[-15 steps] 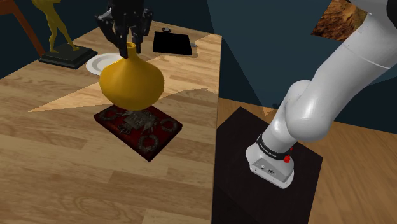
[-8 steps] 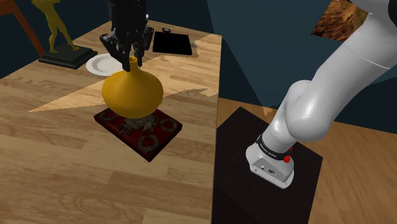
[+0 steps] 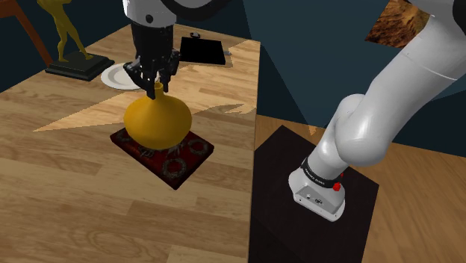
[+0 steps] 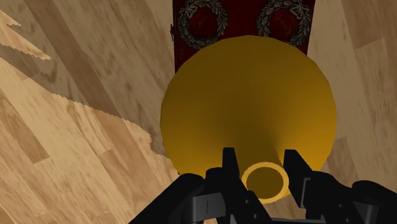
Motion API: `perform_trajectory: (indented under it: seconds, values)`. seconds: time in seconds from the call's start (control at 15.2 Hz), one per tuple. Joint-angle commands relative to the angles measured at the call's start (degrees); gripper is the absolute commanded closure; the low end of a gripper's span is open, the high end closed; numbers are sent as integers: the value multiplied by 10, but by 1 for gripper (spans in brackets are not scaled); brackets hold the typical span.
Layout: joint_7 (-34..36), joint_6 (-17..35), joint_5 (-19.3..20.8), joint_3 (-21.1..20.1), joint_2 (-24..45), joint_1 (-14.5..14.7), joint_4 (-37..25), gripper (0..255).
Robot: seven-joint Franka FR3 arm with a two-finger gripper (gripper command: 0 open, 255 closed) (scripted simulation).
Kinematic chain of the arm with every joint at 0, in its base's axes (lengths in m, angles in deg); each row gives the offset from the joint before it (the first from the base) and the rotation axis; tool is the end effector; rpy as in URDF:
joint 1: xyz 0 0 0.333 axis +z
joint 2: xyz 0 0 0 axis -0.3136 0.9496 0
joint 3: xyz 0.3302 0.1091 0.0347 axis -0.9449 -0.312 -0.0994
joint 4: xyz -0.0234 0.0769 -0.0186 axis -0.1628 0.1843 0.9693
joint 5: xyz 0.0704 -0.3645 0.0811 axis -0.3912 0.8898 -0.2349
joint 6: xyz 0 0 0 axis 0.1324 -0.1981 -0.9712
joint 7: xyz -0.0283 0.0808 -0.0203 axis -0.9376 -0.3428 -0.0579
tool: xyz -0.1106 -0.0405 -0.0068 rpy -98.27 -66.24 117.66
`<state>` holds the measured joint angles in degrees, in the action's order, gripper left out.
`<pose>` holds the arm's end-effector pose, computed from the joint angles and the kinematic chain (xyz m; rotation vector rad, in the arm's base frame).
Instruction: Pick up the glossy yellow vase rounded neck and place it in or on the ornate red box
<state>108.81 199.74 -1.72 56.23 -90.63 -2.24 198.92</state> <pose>0.4128 0.3163 0.5314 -3.1247 -0.2135 -0.1379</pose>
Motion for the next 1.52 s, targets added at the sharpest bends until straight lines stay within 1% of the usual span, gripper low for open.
perform_trajectory:
  seconds: [0.0,0.53,0.59,0.92,1.19,1.45]
  values:
    - [1,12,1,0,1,0,10,255]
    - [1,12,1,0,1,0,10,255]
    - [1,11,0,0,1,0,10,0]
    - [1,12,1,0,1,0,10,0]
    - [-4,-60,-5,2,-14,0,-47,0]
    - [-4,-60,-5,2,-14,0,-47,0]
